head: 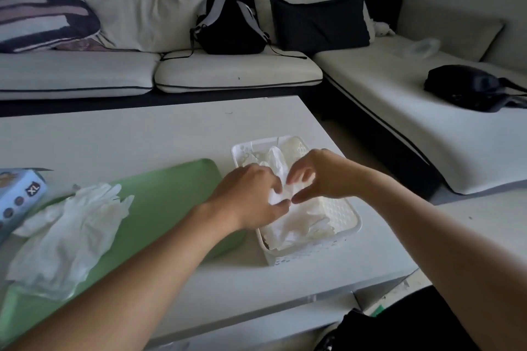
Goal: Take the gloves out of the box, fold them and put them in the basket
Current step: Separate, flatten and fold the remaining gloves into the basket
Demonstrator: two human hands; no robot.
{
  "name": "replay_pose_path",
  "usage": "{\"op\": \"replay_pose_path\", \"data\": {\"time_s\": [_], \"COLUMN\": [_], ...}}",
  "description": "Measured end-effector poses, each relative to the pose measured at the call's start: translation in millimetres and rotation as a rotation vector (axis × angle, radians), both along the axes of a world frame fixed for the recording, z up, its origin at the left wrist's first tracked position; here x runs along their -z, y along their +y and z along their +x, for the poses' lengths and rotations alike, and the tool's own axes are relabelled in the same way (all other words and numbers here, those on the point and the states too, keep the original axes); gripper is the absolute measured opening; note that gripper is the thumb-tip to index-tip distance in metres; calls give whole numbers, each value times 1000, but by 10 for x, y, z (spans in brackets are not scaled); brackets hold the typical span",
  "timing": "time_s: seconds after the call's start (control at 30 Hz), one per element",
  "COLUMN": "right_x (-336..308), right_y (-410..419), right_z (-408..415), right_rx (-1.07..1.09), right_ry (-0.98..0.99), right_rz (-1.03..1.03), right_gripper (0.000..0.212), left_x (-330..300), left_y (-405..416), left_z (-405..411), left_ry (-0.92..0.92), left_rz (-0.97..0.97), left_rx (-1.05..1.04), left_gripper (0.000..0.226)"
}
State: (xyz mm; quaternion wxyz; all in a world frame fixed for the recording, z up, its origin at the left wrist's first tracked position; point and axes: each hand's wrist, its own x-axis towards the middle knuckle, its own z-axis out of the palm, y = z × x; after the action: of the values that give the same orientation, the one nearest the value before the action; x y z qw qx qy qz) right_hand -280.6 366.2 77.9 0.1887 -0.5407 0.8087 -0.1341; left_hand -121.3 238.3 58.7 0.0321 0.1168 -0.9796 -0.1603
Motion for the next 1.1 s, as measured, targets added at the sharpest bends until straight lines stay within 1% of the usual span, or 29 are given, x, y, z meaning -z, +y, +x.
{"op": "replay_pose_path", "data": {"time_s": [0.03,0.07,0.1,0.13,0.2,0.27,0.33,0.4,0.47,0.53,0.6,0.67,0.7,0.77,0.83,0.87,0.93,1.0,1.1], "right_x": [43,85,131,178,279,333,317,221,73,-95,-228,-292,-283,-268,-280,-287,-327,-358,-339], "right_y": [-60,-115,-170,-213,-309,-403,-476,-520,-553,-583,-662,-832,-878,-1065,-1235,-1249,-1275,-1188,-987], "right_z": [31,65,104,136,159,147,136,137,164,241,362,596,669,925,1044,967,781,533,299], "right_rx": [-14,-24,-37,-52,-82,-84,-77,-64,-54,-47,-37,-83,-104,-155,-146,-99,20,136,278], "right_ry": [36,68,100,138,195,214,226,212,220,277,304,265,238,199,222,254,283,210,34], "right_rz": [44,137,251,360,486,511,532,543,484,330,119,-73,-131,-186,-159,-99,98,287,386], "right_gripper": [68,92,113,127,144,153,157,151,133,112,93,75,66,44,21,14,12,12,7], "left_x": [-7,10,38,70,109,120,120,95,38,-46,-128,-181,-180,-155,-102,-60,-7,8,25], "left_y": [-15,-22,-20,-10,3,23,31,-23,-172,-380,-607,-842,-920,-1115,-1274,-1304,-1340,-1242,-1013], "left_z": [-40,-83,-109,-137,-172,-196,-213,-174,-44,176,471,845,962,1340,1676,1727,1788,1717,1508], "left_ry": [-37,-105,-171,-229,-281,-308,-320,-281,-177,-62,6,2,-9,-27,-48,-47,1,76,83], "left_rz": [-89,-181,-244,-273,-279,-270,-239,-189,-127,-73,-18,-30,-51,-77,-49,-30,0,36,68], "left_rx": [-28,-49,-75,-103,-124,-128,-123,-116,-108,-92,-108,-170,-197,-289,-381,-397,-398,-339,-188], "left_gripper": [43,45,47,51,57,56,55,60,64,67,68,72,74,75,71,69,63,58,56]}}
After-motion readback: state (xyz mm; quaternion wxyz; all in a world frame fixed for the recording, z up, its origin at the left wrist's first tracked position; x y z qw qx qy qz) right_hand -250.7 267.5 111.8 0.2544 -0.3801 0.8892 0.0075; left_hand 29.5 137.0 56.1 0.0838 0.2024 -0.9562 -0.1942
